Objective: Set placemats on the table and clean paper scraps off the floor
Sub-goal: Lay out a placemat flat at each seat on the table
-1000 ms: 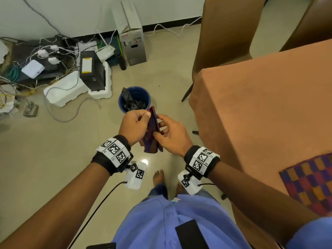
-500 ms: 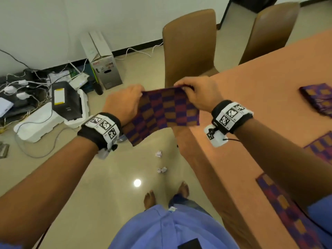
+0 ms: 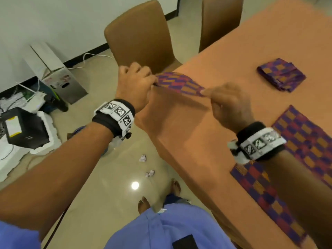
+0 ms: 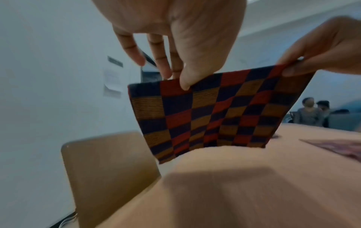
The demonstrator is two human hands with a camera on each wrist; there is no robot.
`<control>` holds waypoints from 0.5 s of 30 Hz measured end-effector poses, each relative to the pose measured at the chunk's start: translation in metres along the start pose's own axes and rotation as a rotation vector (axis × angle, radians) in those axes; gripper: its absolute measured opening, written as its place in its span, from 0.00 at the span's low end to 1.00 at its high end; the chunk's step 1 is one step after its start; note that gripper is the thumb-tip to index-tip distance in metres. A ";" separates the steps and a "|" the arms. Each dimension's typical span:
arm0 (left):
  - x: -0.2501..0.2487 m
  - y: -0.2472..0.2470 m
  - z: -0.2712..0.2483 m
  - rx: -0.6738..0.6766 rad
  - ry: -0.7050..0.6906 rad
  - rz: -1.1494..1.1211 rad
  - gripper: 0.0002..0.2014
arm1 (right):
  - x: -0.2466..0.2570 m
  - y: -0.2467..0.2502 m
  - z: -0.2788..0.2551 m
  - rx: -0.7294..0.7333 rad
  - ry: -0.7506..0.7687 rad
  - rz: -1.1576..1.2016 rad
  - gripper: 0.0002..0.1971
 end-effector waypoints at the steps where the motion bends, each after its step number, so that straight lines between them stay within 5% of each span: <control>1: -0.007 -0.021 -0.011 0.069 -0.015 0.011 0.12 | 0.002 -0.021 -0.028 0.063 -0.016 0.060 0.15; 7: -0.020 -0.132 -0.088 0.599 0.015 -0.027 0.14 | 0.048 -0.110 -0.123 0.719 -0.255 0.262 0.16; 12: -0.008 -0.138 -0.072 0.624 0.127 -0.171 0.12 | -0.012 -0.115 -0.111 0.533 -0.483 0.202 0.17; 15: -0.012 -0.142 -0.043 0.572 0.072 -0.241 0.12 | -0.072 -0.110 -0.100 0.385 -0.680 0.139 0.24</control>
Point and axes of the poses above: each hand's wrist, its own z-axis towards the middle knuckle, its own y-axis out of the back of the hand, x = y × z, the point moved 7 cm from there along z, towards the middle knuckle, and after that the axes turned 9 degrees about z, right-handed, at the moved point
